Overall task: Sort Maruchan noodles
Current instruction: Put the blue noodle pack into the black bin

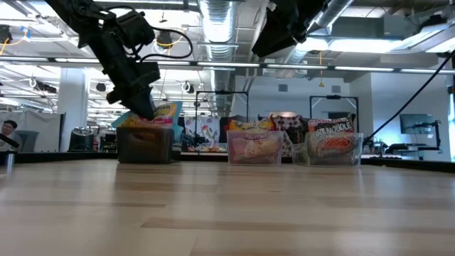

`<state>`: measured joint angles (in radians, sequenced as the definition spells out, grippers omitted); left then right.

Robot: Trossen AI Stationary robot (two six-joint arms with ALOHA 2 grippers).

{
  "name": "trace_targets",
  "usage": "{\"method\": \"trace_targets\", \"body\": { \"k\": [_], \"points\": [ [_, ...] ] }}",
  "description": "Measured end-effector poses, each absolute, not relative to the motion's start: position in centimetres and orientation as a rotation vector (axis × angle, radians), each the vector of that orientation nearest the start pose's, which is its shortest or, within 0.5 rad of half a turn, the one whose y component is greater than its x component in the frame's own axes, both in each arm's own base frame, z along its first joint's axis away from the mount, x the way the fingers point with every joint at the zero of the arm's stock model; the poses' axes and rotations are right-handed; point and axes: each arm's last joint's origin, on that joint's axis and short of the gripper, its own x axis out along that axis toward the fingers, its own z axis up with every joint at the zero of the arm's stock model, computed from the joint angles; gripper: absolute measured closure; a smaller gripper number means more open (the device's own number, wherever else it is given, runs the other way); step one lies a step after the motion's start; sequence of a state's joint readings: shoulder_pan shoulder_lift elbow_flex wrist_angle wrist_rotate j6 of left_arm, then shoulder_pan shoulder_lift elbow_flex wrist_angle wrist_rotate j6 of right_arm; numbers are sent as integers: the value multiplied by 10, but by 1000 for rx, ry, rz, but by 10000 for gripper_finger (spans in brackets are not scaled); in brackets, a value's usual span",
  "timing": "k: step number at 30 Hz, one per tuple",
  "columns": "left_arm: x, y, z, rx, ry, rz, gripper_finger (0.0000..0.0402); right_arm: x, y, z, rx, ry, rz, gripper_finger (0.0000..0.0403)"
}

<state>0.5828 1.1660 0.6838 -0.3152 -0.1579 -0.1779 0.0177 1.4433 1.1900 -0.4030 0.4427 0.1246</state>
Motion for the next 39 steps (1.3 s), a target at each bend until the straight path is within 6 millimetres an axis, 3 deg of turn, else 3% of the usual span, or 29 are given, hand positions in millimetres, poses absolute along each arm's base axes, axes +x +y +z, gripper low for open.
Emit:
{"method": "trace_targets", "body": {
  "k": [13,21,33,39],
  "points": [
    [196,138,202,-435,772,680,350,313,-7,304,-9,616,-456,212],
    [186,133,199,-476,868,726,350,313,-6,304,-9,621,-453,212],
    [184,132,199,-506,884,717,350,313,-4,304,-5,619,-447,212],
    [188,134,213,-482,865,708,350,313,-4,304,-4,620,-444,212]
  ]
}}
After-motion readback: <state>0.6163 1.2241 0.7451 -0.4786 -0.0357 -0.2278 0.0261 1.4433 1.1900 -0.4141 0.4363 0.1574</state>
